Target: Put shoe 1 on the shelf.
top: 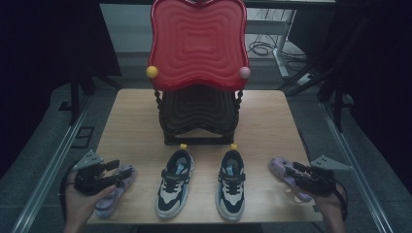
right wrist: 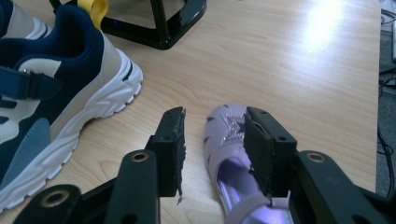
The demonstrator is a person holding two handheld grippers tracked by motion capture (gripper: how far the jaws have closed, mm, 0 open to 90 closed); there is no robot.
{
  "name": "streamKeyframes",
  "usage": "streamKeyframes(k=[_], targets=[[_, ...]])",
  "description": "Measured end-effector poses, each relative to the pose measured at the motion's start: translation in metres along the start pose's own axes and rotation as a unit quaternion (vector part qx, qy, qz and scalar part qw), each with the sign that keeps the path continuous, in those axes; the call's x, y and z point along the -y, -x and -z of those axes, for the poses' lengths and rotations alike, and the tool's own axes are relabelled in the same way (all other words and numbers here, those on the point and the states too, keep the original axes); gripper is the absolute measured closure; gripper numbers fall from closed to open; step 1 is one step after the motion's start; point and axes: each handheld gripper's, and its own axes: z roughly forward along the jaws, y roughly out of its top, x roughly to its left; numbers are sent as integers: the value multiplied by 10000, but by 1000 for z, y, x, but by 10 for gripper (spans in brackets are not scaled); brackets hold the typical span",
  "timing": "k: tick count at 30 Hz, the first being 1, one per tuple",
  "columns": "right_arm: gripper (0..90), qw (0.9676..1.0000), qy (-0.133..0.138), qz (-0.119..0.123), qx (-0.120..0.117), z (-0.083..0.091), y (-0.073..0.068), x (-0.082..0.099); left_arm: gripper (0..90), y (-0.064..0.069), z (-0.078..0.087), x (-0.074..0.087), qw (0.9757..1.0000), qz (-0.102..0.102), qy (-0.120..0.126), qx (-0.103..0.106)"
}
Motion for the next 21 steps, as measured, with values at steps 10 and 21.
streamKeyframes(k=[10, 21], targets=[[517, 9998, 47, -218, -12, 14, 6, 17, 381, -13, 19, 26, 9997, 237, -25, -106], [512, 9995, 113, -288, 109, 23, 9, 23, 428, -12, 20, 49, 9989, 330, -282, -187]])
